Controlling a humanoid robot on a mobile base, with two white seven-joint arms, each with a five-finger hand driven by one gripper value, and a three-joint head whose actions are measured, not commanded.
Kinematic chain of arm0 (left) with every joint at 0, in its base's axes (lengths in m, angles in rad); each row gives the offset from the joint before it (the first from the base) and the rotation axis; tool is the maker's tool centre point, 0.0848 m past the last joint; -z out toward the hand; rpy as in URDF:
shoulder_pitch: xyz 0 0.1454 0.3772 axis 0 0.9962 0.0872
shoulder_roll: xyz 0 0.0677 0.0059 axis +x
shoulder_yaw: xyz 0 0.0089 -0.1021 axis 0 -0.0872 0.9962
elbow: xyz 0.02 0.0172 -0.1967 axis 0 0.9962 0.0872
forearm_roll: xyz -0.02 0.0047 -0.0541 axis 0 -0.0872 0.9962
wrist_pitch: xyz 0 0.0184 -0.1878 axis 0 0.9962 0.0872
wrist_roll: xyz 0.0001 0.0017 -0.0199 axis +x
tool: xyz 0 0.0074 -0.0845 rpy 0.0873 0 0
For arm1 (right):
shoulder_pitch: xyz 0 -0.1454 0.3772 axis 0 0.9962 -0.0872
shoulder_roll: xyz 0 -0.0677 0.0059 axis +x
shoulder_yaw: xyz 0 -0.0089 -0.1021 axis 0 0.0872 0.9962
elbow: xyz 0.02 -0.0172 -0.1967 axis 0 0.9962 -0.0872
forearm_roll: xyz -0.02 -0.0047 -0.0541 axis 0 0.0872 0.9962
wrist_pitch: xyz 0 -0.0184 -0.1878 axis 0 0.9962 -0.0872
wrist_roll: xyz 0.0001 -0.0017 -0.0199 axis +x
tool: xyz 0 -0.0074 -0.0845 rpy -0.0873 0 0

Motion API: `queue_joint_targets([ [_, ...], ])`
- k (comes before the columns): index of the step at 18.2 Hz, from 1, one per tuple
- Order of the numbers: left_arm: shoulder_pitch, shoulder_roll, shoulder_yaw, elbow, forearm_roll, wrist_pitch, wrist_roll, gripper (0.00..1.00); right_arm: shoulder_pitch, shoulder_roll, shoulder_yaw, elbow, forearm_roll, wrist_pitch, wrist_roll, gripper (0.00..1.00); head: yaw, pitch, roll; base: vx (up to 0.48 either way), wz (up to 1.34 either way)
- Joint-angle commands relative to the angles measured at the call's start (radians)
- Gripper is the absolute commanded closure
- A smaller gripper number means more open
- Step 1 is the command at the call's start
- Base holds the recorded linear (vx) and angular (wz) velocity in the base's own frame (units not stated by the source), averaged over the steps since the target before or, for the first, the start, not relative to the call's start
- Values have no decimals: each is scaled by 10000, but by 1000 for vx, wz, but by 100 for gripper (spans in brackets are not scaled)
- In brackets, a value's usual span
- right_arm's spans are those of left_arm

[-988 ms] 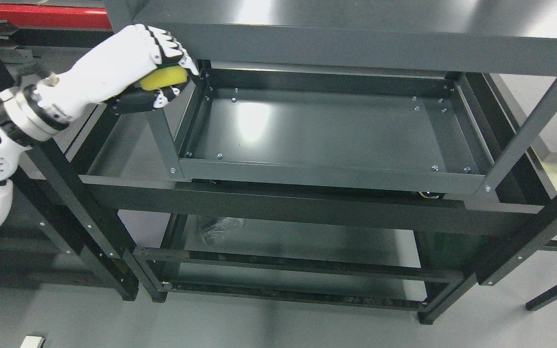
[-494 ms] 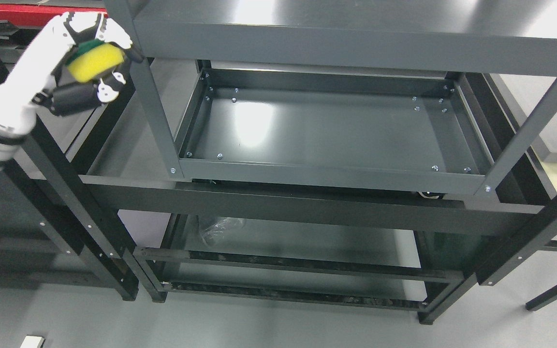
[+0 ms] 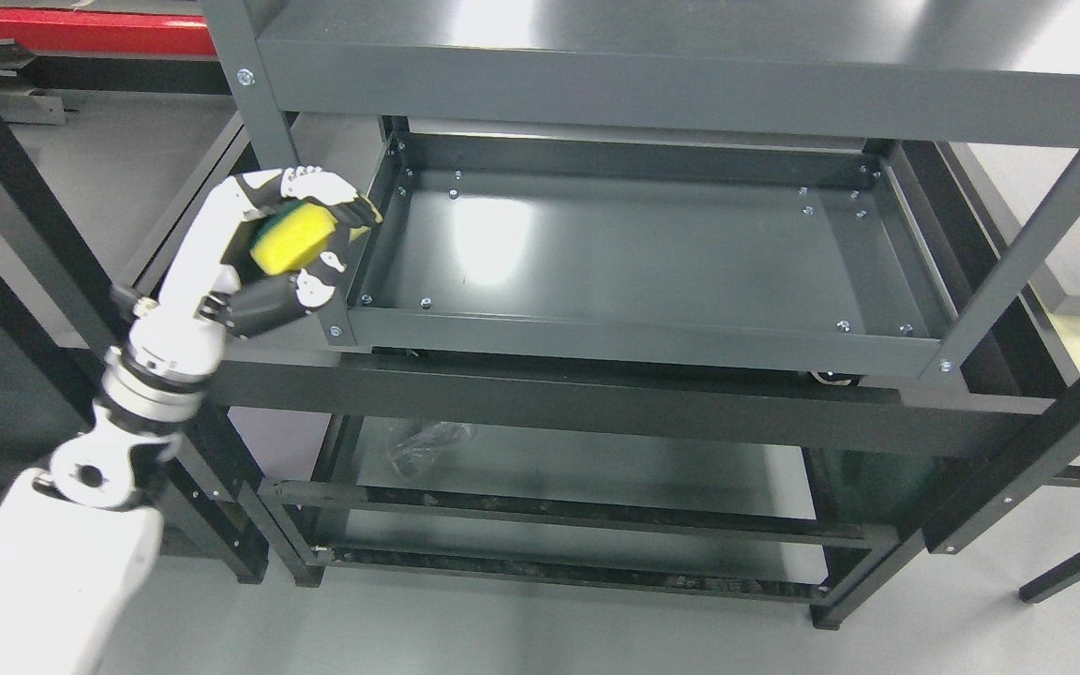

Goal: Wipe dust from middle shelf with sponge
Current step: 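Withdraw the left hand holding the sponge and lower it below the shelf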

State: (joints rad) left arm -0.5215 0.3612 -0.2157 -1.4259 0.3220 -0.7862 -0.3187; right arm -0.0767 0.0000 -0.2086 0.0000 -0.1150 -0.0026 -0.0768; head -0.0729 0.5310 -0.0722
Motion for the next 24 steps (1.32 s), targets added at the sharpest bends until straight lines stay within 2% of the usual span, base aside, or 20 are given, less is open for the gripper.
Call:
queue_joint_targets([
  [1, 566, -3438, 481, 1907, 126, 8, 225, 99, 0, -175, 0, -175, 0, 731, 47, 0, 0, 0, 0, 0, 0],
  [3, 841, -3438, 974, 2415, -136, 156, 531, 100, 0, -175, 0, -175, 0, 731, 47, 0, 0, 0, 0, 0, 0],
  [8, 1150, -3438, 1007, 1898, -704, 3130, 2415, 100, 0, -175, 0, -175, 0, 731, 47, 0, 0, 0, 0, 0, 0],
  [12, 996, -3438, -141, 274, -674, 5510, 4484, 98, 0, -175, 0, -175, 0, 731, 32, 0, 0, 0, 0, 0, 0],
  [14, 1057, -3438, -908, -1182, -674, 6600, 6369, 98, 0, -175, 0, -175, 0, 731, 47, 0, 0, 0, 0, 0, 0],
  [15, 1118, -3438, -1169, -1643, -674, 6635, 6696, 98, 0, -175, 0, -175, 0, 731, 32, 0, 0, 0, 0, 0, 0],
  [18, 1822, -3438, -2013, -3041, -689, 6513, 6562, 98, 0, -175, 0, -175, 0, 747, 47, 0, 0, 0, 0, 0, 0],
  [21, 3186, -3438, -2062, -3351, -704, 5244, 4529, 99, 0, -175, 0, -175, 0, 731, 47, 0, 0, 0, 0, 0, 0],
  [22, 3615, -3201, -1925, -3351, -719, 4662, 3929, 100, 0, -175, 0, -175, 0, 731, 47, 0, 0, 0, 0, 0, 0],
  [24, 4184, -2313, -1329, -3366, -735, 3969, 3693, 100, 0, -175, 0, -175, 0, 731, 47, 0, 0, 0, 0, 0, 0],
])
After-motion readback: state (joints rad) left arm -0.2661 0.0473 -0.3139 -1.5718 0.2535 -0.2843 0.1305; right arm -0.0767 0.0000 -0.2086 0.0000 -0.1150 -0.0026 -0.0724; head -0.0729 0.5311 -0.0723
